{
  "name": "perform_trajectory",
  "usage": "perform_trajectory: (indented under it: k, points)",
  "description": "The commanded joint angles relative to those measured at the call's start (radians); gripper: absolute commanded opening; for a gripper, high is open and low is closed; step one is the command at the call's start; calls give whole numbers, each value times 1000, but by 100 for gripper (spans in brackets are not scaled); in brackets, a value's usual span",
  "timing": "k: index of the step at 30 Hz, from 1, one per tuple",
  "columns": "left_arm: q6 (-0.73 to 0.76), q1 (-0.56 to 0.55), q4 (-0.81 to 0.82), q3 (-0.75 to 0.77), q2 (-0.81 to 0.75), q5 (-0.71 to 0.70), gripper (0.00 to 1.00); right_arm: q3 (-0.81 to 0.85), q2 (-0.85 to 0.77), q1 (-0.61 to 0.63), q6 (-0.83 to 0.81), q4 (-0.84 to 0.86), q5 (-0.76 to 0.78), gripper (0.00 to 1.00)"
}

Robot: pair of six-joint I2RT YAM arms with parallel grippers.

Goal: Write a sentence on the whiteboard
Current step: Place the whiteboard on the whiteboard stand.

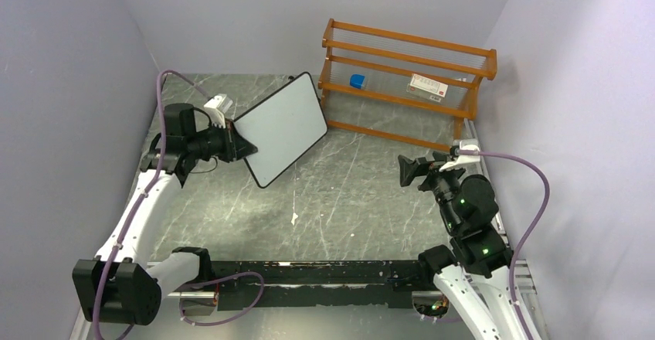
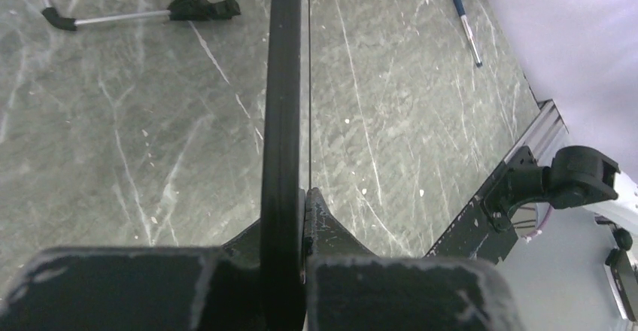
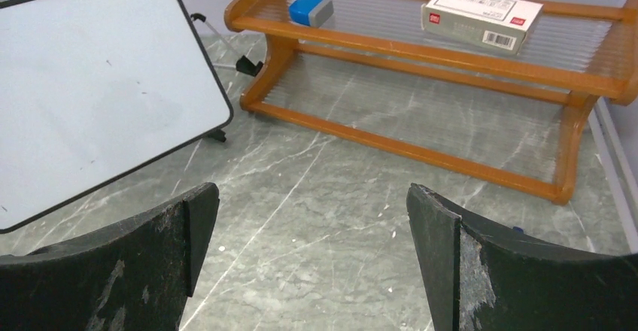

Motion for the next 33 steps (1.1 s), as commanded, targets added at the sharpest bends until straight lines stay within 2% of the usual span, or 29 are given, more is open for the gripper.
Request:
perform_trajectory:
  k: [1,3,7,11,17,25,33]
  points:
    - [4,-19,21,63,-11,-30,5,35,26,3,-1,12,-49,100]
    - [-25,-19,55,51,-36,-116,5,27,23,1,-4,19,-51,100]
    - [-148,-19,235,-20,-88,-240,5,8,4,3,-9,24,-56,100]
    - [-233,-19,388,-68,-96,-315,5,-1,-18,2,-9,25,-48,100]
    - [-344,-34,647,-119,-5,-369,5,-10,-18,2,-16,35,-63,100]
    - [-299,-249,728,-50,175,-665,5,-17,-34,2,-22,38,-68,100]
    - [-245,-368,845,-20,315,-826,5,-21,-38,1,-30,36,-69,100]
